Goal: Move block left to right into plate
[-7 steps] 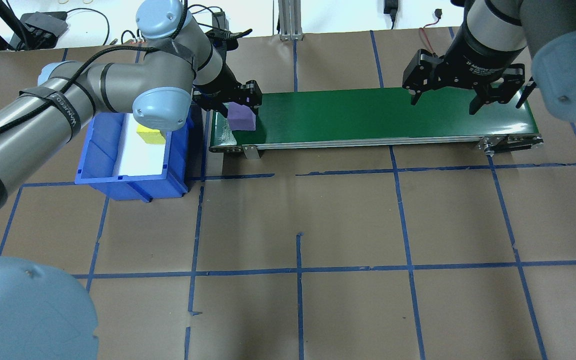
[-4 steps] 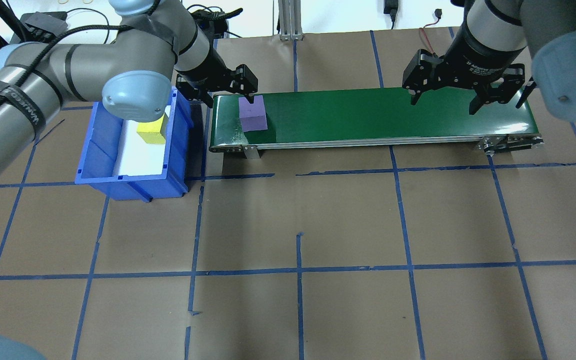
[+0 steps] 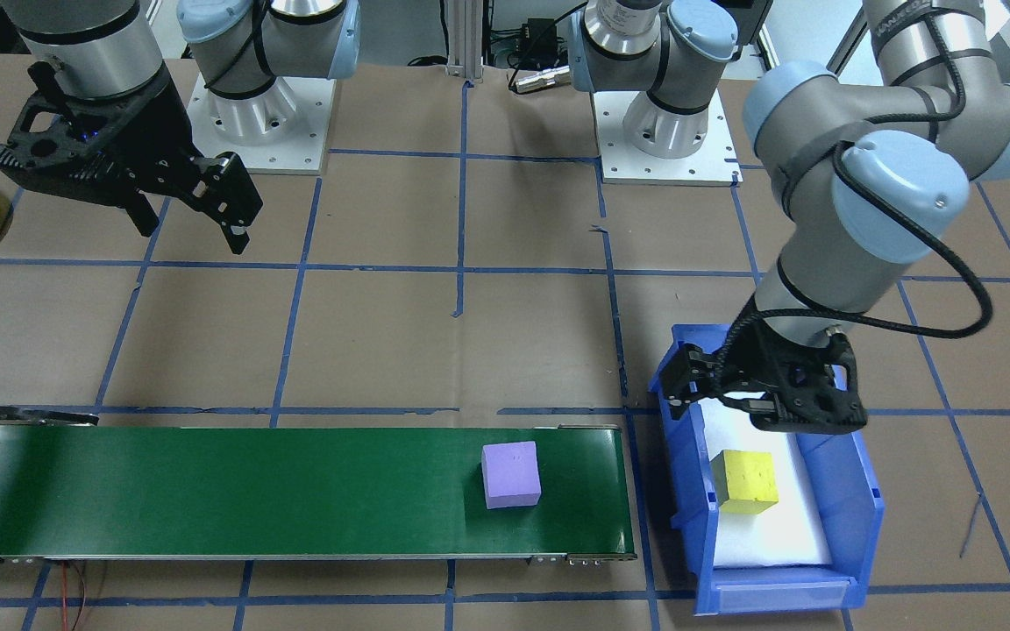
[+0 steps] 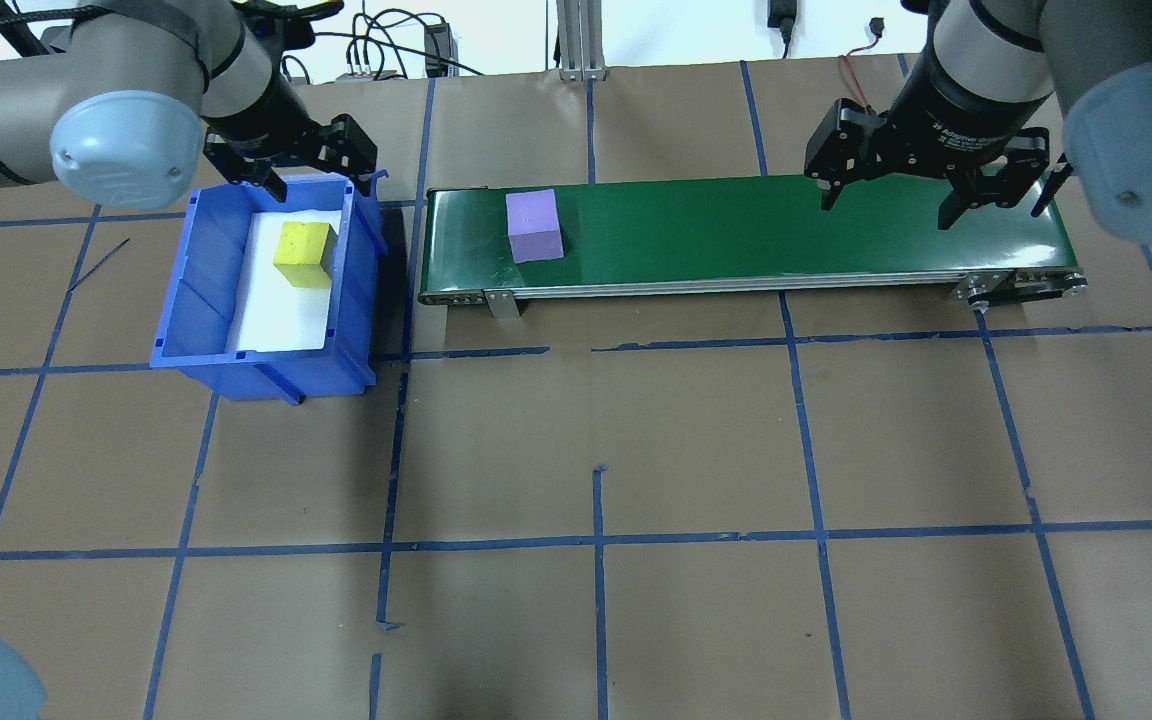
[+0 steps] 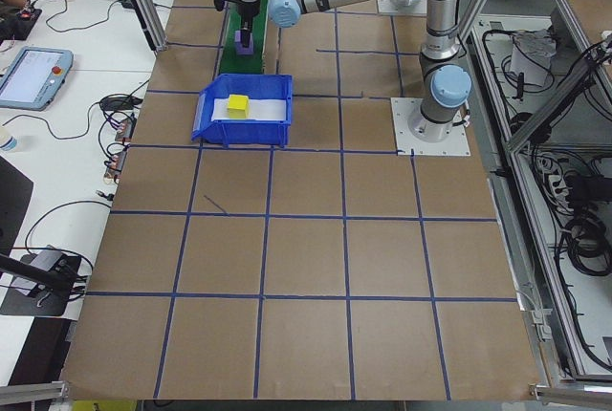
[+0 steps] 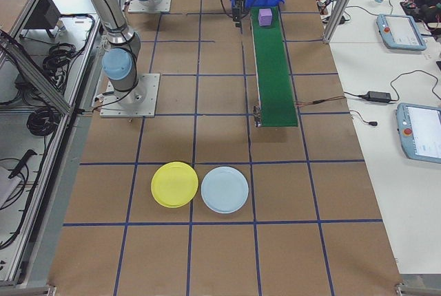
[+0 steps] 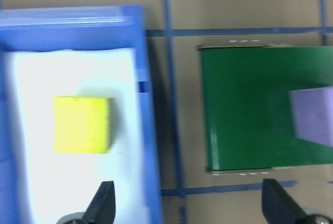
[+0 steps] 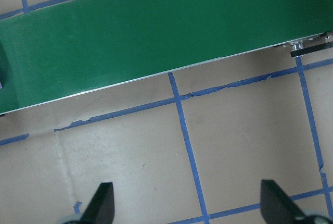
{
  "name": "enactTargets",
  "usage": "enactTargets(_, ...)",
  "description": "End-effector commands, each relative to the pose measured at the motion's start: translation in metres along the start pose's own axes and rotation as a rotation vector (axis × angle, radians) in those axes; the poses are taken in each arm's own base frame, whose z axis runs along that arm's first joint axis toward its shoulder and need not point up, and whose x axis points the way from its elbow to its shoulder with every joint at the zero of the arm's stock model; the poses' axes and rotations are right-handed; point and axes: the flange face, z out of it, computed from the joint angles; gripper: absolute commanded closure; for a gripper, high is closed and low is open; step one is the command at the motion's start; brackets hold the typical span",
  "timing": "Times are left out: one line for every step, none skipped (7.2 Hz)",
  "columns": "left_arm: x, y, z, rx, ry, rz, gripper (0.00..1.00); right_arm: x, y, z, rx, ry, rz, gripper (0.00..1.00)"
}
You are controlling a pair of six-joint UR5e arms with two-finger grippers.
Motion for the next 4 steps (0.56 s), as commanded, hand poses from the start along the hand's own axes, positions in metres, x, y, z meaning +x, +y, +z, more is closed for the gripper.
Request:
enactTargets(-0.069,-0.033,-0.003,0.014,-0.085,0.027,0.00,0.000,0.000,0.000,0.000,0.000,0.000,0.00)
enactTargets(-0.072,-0.039,0.020,-0.016,-0.066,0.028,0.00,0.000,0.000,0.000,0.000,0.000,-0.002,0.00)
enactTargets(-0.073,-0.039,0.057,-0.066,-0.044,0.011,0.00,0.000,0.000,0.000,0.000,0.000,-0.002,0.00)
enactTargets(-0.068,-0.041,0.070,-0.057,0.012,0.016,0.00,0.000,0.000,0.000,0.000,0.000,-0.002,0.00)
